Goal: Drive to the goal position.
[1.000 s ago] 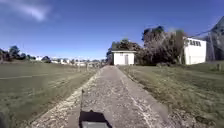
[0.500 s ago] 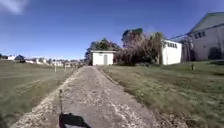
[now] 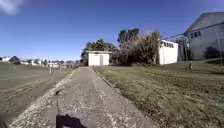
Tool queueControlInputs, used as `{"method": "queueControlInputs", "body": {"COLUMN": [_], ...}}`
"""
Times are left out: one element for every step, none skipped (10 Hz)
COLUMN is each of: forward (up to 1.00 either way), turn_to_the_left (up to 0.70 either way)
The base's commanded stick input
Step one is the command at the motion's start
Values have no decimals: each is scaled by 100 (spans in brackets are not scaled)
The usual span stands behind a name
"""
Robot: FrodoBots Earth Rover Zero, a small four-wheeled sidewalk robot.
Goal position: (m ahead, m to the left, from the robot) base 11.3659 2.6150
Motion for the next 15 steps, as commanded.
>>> {"method": "queueControlInputs", "body": {"forward": [50,50,50,50,50,50,50,50,50,50,50,50,50,50,50], "turn_to_the_left": [50,50,21,0,0,0,0,0,0,0,0,0,0,0,0]}}
